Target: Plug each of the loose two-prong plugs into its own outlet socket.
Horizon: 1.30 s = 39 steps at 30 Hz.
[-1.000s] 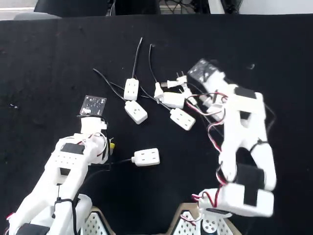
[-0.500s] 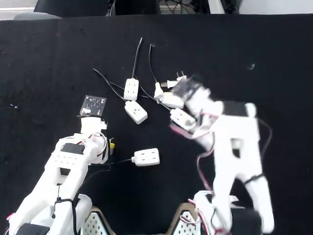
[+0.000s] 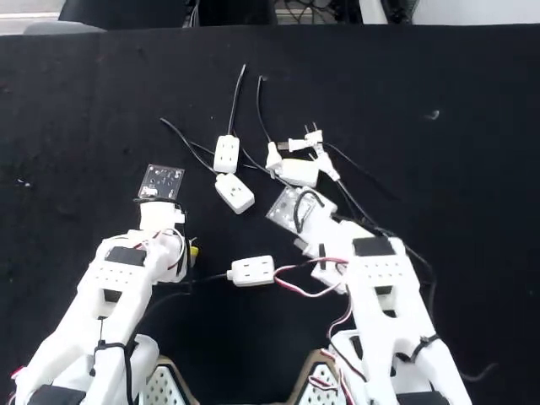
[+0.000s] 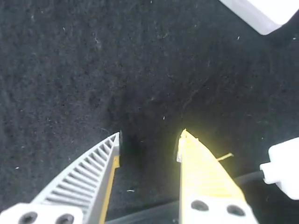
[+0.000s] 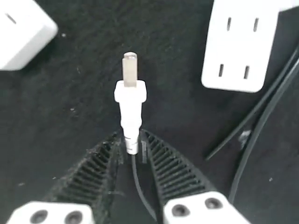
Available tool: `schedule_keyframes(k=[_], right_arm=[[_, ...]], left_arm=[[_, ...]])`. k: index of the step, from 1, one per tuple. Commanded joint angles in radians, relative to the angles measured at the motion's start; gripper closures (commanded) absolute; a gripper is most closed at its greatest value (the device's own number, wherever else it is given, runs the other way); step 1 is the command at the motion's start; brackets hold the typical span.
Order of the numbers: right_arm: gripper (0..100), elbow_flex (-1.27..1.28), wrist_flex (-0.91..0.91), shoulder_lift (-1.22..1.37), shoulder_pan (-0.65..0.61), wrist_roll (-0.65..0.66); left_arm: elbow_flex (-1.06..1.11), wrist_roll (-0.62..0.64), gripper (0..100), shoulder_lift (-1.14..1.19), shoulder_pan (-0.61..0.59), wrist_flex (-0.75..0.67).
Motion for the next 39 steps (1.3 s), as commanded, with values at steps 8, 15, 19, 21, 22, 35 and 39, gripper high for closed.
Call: schedule_keyframes(k=[8,15,19,21,22,35,39], right_arm=[[93.7,0.039,-0.048,-0.033,0.141,0.077],[71.2,-0.09,0.157,-0.036,0.16,0.074],[71.2,-0.231,0.339,-0.036,0.153,0.072],[71.2,-0.252,0.353,-0.036,0.15,0.072],[71.2,-0.249,0.33,-0.036,0.15,0.072],[71.4,-0.035,-0.025,-0.028,-0.08,-0.021],[71.4,-0.035,-0.037,-0.027,-0.08,-0.018]], left_arm=[[-0.002,0.0,80,-0.012,0.005,-0.014],[-0.002,0.0,80,-0.012,0.007,-0.014],[-0.002,0.0,80,-0.012,0.007,-0.014],[-0.002,0.0,80,-0.012,0.008,-0.015],[-0.002,0.0,80,-0.012,0.008,-0.015],[-0.002,0.0,80,-0.012,0.007,-0.014],[-0.002,0.0,80,-0.012,0.007,-0.014]])
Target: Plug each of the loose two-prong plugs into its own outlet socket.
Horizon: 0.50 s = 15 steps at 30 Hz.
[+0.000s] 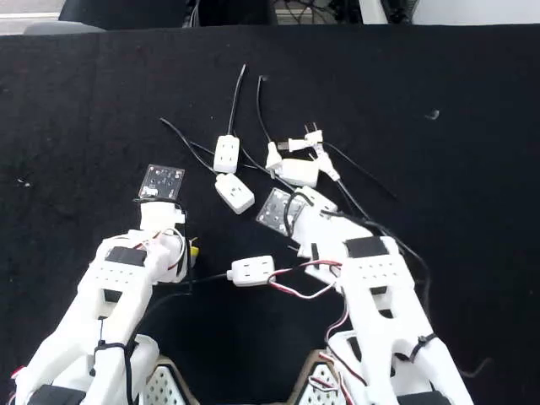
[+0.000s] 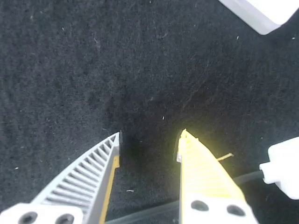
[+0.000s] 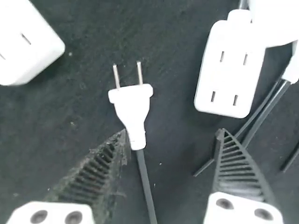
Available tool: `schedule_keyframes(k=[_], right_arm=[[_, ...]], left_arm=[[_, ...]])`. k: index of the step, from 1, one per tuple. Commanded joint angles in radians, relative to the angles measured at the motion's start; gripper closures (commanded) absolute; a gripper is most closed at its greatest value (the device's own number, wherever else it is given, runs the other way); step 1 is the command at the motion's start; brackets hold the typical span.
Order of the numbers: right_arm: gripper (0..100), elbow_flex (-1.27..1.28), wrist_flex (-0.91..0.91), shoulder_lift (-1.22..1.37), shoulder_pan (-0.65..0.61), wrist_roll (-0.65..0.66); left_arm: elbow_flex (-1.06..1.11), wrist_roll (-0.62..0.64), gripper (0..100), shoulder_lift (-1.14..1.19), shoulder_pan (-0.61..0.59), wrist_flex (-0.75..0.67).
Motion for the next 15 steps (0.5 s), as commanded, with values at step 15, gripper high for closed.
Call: schedule_keyframes(k=[15], right_arm=[[71.4,-0.105,0.072,-0.022,0.13,-0.115]], left_arm=[[-0.001,0.0,80,-0.012,0.005,-0.012]])
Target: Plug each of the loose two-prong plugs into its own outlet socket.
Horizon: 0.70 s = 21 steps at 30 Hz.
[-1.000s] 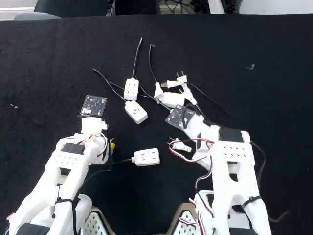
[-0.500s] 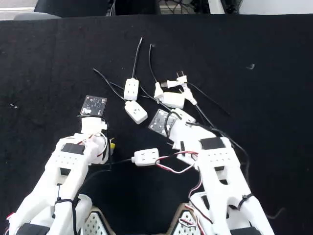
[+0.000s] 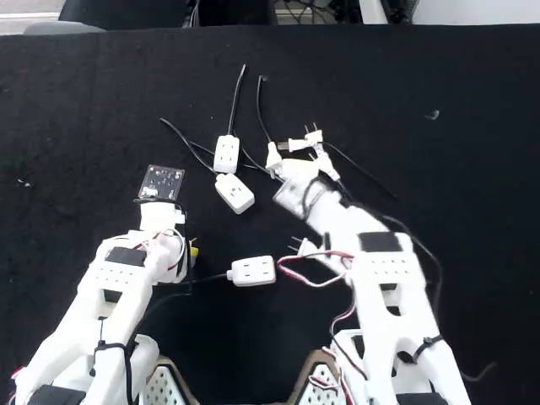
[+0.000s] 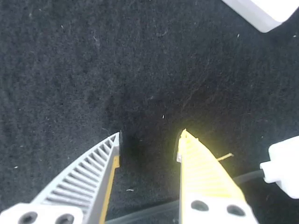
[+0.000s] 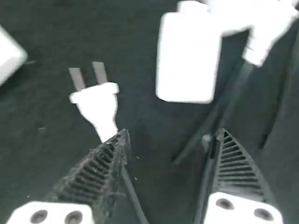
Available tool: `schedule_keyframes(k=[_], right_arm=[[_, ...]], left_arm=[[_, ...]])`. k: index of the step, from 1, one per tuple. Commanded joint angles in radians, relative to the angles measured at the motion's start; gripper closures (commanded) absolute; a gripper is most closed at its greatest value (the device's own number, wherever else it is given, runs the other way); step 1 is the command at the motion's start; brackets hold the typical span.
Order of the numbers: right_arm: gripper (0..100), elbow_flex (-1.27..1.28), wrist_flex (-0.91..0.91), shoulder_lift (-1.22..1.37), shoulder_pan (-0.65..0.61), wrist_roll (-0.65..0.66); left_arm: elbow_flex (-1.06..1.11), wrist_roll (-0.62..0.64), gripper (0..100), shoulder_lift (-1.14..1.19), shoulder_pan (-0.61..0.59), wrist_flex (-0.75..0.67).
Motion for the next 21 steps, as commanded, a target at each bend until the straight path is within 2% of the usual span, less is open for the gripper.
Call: schedule_keyframes(k=[1,5,9,14,21], right_arm=[[71.4,-0.054,0.095,-0.022,0.023,-0.031],[72.4,-0.045,0.098,0.001,0.005,-0.034],[79.4,-0.096,0.034,0.174,0.011,-0.035],[76.5,-0.206,0.034,0.354,0.011,-0.04],[76.5,-0.3,0.1,0.375,0.009,-0.034]], left_arm=[[-0.004,0.0,80,-0.012,0.005,-0.012],[-0.004,0.0,80,-0.012,0.005,-0.012],[-0.001,0.0,80,-0.015,0.004,-0.012],[-0.001,0.0,80,-0.015,0.002,-0.012],[-0.001,0.0,79,-0.017,0.005,-0.012]])
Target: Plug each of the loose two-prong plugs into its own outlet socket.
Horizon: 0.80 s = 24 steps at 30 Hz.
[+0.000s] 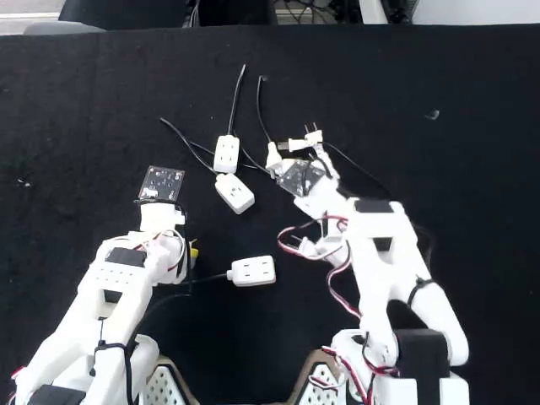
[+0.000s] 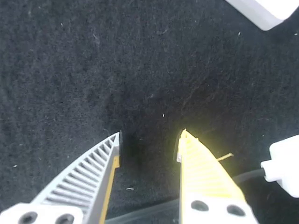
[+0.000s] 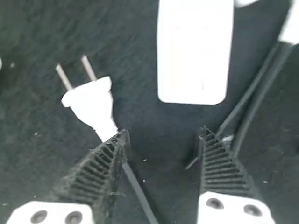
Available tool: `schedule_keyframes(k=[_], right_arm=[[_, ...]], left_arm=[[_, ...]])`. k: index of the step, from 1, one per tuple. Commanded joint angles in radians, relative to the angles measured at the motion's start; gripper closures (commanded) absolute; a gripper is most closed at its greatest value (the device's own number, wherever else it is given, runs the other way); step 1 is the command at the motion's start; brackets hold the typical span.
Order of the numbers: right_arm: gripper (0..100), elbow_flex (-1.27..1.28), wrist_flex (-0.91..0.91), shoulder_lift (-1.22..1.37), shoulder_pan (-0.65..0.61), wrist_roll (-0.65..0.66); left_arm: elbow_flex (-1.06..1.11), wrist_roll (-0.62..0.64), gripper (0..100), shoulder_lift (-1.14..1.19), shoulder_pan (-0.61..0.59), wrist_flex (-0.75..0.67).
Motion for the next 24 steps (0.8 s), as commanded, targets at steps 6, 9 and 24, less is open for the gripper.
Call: schedule_keyframes(k=[6,9,24], right_arm=[[76.2,-0.068,0.048,0.025,-0.005,0.0],[76.2,-0.03,0.031,0.047,-0.017,0.002],[76.1,0.082,0.12,-0.166,-0.002,0.089]], left_arm=[[-0.007,0.0,79,-0.015,0.007,-0.012],[-0.005,0.0,79,-0.015,0.007,-0.012],[-0.004,0.0,79,-0.017,0.007,-0.012]])
